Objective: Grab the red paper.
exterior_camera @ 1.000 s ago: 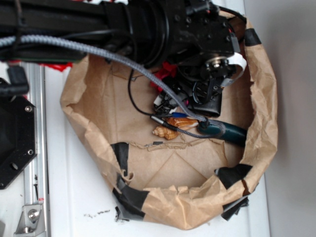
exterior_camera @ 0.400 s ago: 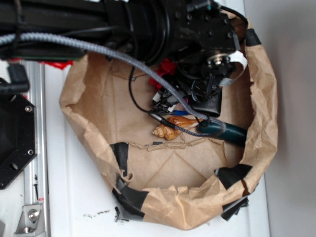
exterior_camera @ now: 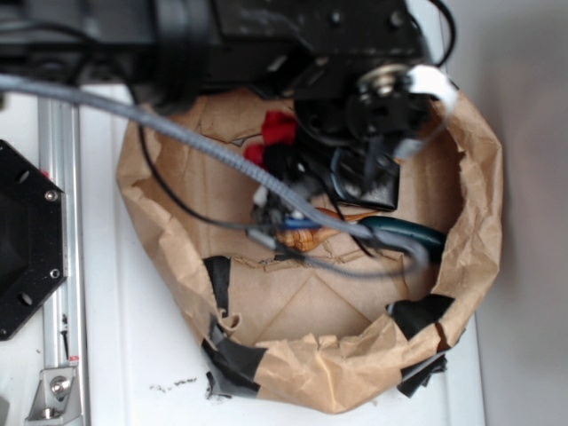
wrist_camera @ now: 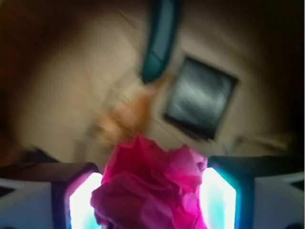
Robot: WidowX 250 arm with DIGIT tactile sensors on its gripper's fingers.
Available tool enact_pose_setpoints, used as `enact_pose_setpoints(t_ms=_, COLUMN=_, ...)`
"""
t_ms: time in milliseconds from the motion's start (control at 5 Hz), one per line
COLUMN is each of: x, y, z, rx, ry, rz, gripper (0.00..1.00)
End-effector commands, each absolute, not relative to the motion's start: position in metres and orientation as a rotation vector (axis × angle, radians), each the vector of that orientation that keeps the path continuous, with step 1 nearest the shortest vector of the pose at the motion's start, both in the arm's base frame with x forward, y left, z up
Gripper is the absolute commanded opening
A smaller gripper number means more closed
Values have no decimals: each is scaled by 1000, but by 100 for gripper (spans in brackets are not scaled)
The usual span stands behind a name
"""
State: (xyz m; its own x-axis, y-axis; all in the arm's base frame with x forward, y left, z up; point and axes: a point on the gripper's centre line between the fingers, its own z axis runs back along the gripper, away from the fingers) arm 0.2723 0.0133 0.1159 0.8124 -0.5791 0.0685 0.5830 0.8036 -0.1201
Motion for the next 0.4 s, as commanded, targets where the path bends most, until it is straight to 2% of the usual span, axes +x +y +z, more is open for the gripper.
enact_pose_setpoints(t_ms=0, x=280, y=-10, z=170, rx=-7, ry=-90, rz=-517, gripper=0)
enact_pose_setpoints(t_ms=200, x=282, y=-8, z=169, rx=-14, ry=-149, rz=-417, gripper=0)
